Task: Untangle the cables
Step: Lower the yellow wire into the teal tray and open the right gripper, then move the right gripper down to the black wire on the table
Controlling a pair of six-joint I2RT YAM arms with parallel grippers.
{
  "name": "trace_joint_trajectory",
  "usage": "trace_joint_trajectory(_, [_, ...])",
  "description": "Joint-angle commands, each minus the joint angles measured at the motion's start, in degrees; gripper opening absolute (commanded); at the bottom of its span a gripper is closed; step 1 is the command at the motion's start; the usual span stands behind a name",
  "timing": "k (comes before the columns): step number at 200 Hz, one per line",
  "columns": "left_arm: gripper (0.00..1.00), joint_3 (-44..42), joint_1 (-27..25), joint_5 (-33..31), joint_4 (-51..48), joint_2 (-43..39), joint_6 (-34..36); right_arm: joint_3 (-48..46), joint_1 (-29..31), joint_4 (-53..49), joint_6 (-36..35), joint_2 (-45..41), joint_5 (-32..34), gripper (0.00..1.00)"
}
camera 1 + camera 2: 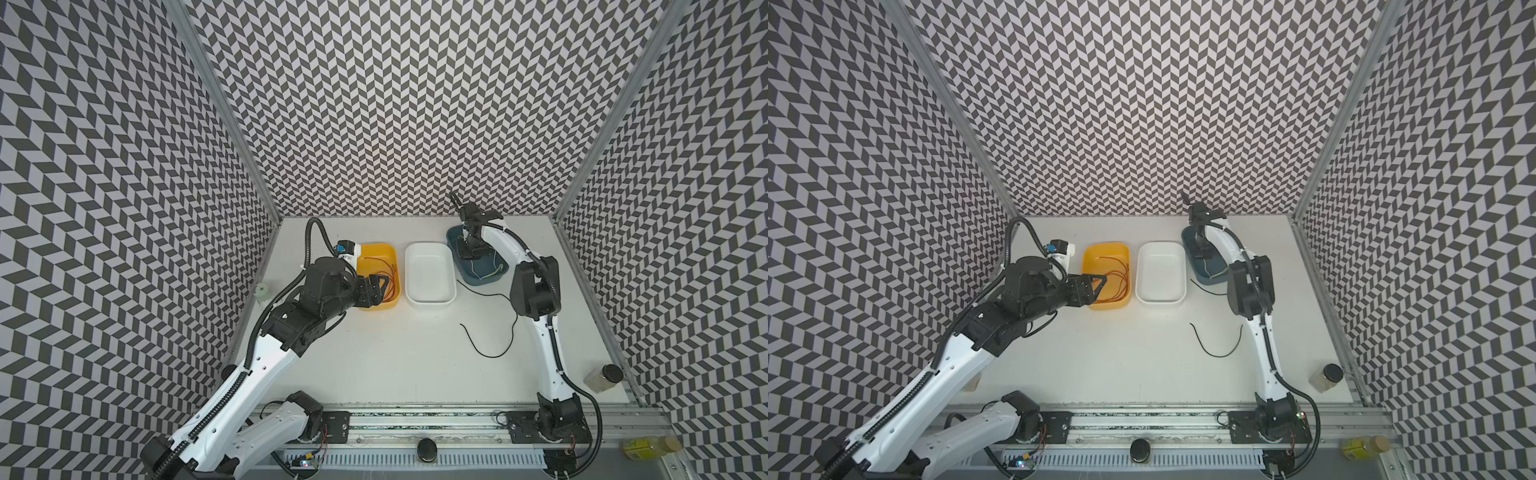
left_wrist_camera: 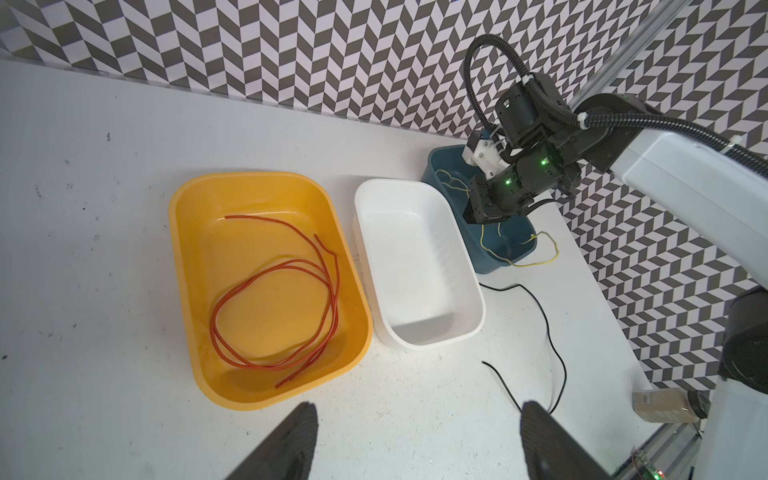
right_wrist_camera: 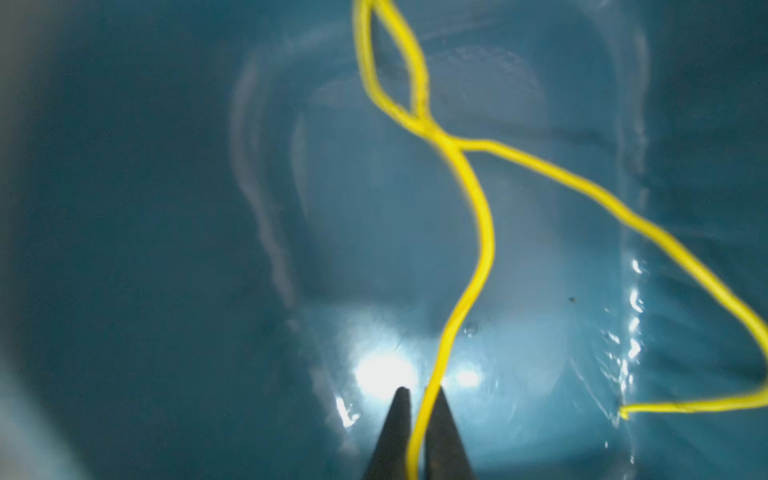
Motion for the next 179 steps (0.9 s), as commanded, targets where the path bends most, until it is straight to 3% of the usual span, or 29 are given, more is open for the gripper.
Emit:
trace_joint_trajectory(1, [0.78,0.24,0.44,0.37,0.57,-0.01,0.00,0.76,-0.07,-0.63,0.43,-4.42,-1.01,0.19])
trace_joint_trajectory(28, [0.78,0.17,0.44,0.43,0.54,-0.03,-0.01,1.10,-0.02,-0.47,0.42,-5.84,-2.04,0.27])
trace_joint_trajectory(122, [0.79,0.18,0.50,0.15,0.50,0.12,0.17,4.58,-0.16,0.35,0.38,-13.06,-1.20,0.39])
trace_joint_trajectory(149, [0.78,0.22,0.52,0.01,0.40,0.03,0.17,2.16,-0.21,3.09,0.84,-19.87,0.47,0.55])
trace_joint_trajectory(179, [0.79,0.14,0.53,-0.16,0.47,-0.30,0.30,-3.11,-0.43,5.38,2.03,-28.01,-0.34,0.61])
